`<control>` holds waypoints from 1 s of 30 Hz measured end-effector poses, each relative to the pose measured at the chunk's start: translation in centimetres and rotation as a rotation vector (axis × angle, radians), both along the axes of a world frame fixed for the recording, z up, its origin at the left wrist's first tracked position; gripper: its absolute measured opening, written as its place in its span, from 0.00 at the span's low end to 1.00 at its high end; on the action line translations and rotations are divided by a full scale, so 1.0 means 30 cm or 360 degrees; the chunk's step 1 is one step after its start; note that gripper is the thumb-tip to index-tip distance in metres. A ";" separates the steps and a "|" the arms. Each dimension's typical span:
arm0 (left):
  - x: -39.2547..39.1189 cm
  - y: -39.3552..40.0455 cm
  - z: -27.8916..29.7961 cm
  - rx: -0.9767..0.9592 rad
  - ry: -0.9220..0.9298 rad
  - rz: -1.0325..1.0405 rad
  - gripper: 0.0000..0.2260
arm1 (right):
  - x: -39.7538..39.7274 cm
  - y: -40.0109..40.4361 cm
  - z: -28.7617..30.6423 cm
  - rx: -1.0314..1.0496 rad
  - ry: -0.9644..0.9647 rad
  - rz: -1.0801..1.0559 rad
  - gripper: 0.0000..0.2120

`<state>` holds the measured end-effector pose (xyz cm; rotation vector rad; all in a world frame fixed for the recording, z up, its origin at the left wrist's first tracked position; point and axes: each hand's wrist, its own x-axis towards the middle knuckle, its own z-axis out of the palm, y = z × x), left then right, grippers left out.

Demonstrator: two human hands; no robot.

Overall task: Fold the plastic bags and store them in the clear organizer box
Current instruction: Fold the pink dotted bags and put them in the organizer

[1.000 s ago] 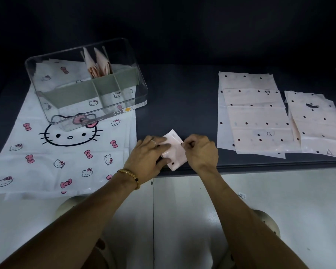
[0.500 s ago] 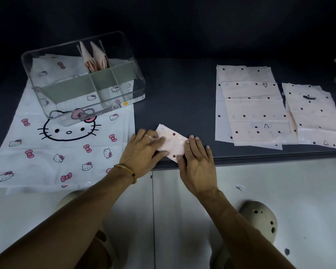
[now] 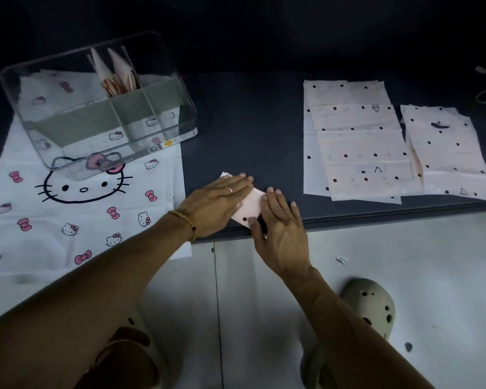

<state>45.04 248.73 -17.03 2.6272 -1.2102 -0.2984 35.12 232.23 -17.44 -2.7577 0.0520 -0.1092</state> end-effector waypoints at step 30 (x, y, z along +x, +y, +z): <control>0.159 0.172 0.246 -0.1711 0.1139 0.1522 0.03 | 0.388 0.170 0.327 0.1634 0.0250 -0.0171 0.07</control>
